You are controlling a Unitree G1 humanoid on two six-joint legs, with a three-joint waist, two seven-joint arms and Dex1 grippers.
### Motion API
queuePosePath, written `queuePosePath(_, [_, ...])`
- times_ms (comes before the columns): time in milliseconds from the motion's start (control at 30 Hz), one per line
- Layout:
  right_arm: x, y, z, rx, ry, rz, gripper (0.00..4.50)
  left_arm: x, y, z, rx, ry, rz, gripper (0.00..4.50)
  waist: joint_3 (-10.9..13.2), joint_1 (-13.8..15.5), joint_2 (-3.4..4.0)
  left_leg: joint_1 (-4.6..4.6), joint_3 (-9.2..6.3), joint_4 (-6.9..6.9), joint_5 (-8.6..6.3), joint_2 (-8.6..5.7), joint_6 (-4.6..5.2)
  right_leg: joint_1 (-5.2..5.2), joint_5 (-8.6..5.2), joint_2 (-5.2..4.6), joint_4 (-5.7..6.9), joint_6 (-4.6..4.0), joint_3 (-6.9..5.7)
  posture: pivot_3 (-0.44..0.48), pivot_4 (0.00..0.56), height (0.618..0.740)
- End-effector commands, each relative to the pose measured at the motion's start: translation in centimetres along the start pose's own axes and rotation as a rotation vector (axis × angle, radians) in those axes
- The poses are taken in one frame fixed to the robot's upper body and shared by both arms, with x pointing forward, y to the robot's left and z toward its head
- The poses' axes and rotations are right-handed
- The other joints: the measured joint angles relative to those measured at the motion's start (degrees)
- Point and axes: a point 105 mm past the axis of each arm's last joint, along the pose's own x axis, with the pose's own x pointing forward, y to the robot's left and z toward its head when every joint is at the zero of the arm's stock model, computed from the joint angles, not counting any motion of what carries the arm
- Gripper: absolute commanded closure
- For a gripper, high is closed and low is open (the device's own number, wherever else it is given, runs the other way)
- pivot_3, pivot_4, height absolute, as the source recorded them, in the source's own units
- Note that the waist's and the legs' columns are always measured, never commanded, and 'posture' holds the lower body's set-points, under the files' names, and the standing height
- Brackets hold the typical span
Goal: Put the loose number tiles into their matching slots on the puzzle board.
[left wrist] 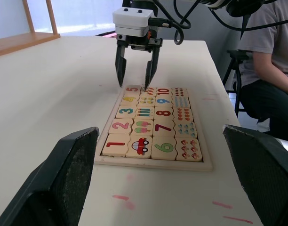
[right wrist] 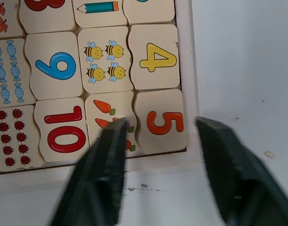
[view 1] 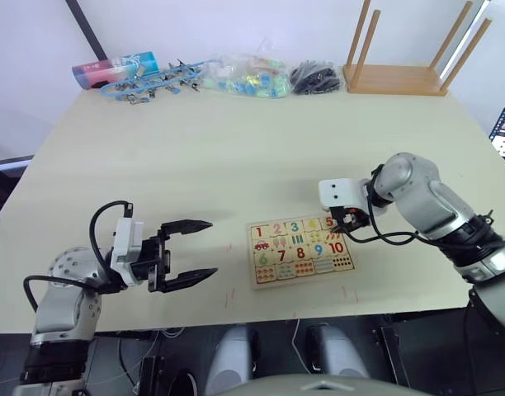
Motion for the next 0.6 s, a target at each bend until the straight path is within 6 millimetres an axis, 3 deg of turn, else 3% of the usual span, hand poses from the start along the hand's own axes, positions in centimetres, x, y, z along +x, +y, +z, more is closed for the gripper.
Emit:
queuePosePath(33, [-0.7, -0.5, 0.1, -0.005, -0.005, -0.021, 0.43, 0.1, 0.0, 0.5, 0.032, -0.008, -0.011, 0.00, 0.00, 0.00, 0.00, 0.00, 0.00, 0.00, 0.00, 0.00, 0.00, 0.00, 0.00, 0.00, 0.00, 0.00, 0.00, 0.000, 0.150, 0.737])
queuePosePath(300, [-2.5, -1.0, 0.4, 0.072, -0.126, -0.042, 0.43, 0.1, 0.0, 0.5, 0.034, -0.006, -0.009, 0.00, 0.01, 0.01, 0.00, 0.00, 0.00, 0.00, 0.00, 0.02, 0.00, 0.00, 0.00, -0.01, 0.00, 0.00, 0.00, 0.000, 0.150, 0.737])
queuePosePath(467, [-3.4, -0.9, 0.1, 0.121, -0.222, -0.068, 2.85, 0.0, 0.0, 0.5, 0.032, -0.006, -0.008, 0.00, 0.00, 0.11, 0.00, -0.02, -0.02, -0.02, 0.00, 0.07, 0.00, 0.00, 0.00, -0.04, -0.03, 0.00, -0.02, 0.000, 0.150, 0.737])
queuePosePath(533, [-3.6, -1.0, 0.1, 0.138, -0.281, -0.101, 3.57, 0.1, 0.0, 0.5, 0.032, -0.006, -0.007, 0.00, 0.00, 0.02, 0.00, -0.03, -0.01, -0.02, 0.00, 0.07, 0.01, 0.00, 0.00, -0.06, -0.04, 0.00, -0.02, 0.000, 0.150, 0.737])
queuePosePath(567, [-3.7, -1.0, 0.1, 0.142, -0.298, -0.108, 4.42, 0.1, 0.0, 0.5, 0.032, -0.007, -0.007, 0.00, 0.01, 0.02, 0.00, -0.03, 0.00, -0.02, 0.00, 0.07, 0.00, 0.00, 0.00, -0.06, -0.04, 0.00, -0.01, 0.000, 0.150, 0.737])
queuePosePath(600, [-3.8, -1.2, 0.0, 0.156, -0.318, -0.132, 4.42, 0.1, 0.0, 0.5, 0.033, -0.007, -0.007, 0.00, 0.01, 0.00, 0.00, -0.03, 0.00, -0.02, 0.00, 0.07, 0.01, 0.00, 0.00, -0.06, -0.04, 0.01, -0.01, 0.000, 0.150, 0.737])
